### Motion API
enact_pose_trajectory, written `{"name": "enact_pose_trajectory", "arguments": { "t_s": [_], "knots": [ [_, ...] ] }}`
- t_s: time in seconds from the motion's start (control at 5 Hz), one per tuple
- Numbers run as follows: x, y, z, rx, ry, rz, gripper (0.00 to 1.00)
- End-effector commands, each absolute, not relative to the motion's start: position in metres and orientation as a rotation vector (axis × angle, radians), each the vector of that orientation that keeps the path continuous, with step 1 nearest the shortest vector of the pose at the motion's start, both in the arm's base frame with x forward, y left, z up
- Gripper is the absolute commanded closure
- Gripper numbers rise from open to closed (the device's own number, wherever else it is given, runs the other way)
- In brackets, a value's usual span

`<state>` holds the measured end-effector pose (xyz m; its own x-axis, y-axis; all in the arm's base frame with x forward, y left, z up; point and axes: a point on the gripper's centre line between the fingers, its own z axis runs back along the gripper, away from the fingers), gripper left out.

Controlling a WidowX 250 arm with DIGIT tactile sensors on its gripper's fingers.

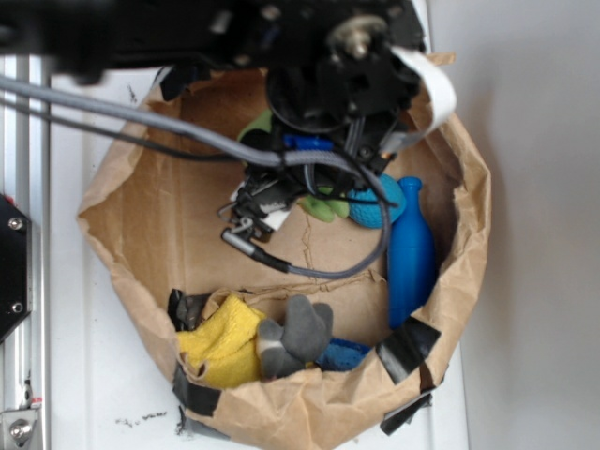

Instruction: Grab the green animal.

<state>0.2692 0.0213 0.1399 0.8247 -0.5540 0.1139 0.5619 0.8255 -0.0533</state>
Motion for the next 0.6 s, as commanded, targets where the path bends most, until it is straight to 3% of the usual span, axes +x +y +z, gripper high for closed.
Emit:
{"name": "enact_pose_trajectory", "arguments": {
  "t_s": [0.0, 0.4],
  "knots": [
    [0.2730, 0.0344, 0.2097, -0.094, -0.187, -0.266, 1.00],
    [0.2743, 0.0317, 0.2184, -0.082, -0.205, -0.241, 1.00]
  ]
}}
